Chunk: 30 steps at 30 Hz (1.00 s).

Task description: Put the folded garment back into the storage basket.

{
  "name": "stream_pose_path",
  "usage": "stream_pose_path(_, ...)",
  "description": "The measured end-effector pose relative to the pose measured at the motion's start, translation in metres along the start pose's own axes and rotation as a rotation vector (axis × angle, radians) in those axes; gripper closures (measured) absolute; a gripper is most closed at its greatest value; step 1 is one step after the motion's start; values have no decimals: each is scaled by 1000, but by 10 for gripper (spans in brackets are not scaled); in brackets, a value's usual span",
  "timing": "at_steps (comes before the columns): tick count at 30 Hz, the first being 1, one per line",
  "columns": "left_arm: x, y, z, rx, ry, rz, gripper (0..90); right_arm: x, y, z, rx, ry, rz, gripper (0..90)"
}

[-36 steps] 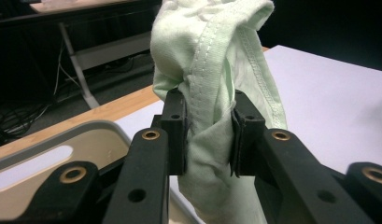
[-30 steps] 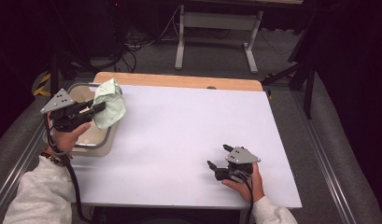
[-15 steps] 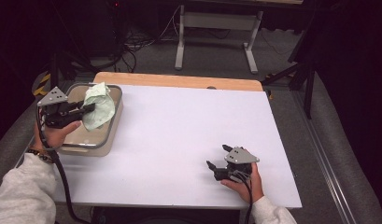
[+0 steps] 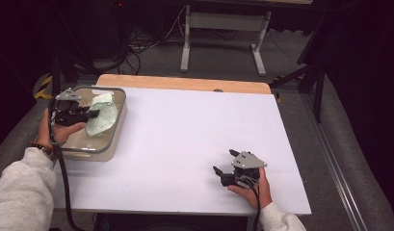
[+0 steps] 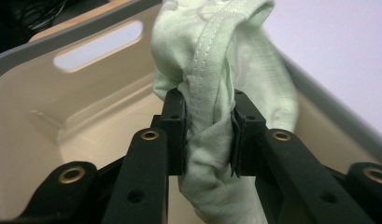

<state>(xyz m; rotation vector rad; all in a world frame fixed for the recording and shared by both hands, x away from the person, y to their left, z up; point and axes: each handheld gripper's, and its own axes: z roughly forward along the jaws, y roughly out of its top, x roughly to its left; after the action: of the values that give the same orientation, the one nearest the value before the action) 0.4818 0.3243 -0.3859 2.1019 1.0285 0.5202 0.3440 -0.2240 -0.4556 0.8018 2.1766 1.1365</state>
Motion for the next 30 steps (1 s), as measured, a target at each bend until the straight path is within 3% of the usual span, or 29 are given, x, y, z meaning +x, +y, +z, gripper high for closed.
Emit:
stream_pose_path(10,15,1,28,129,16,12,716,0,-1,1,6,-1,-3,180)
stream_pose_path(22,17,-1,36,174,51,1,705,0,-1,1,8,6,-7,182)
stream_pose_path(26,17,-1,38,189,93,-8,660,0,-1,1,9,9,-6,182)
stream_pose_path(30,17,-1,38,186,108,-15,614,1,-1,1,10,10,-4,182)
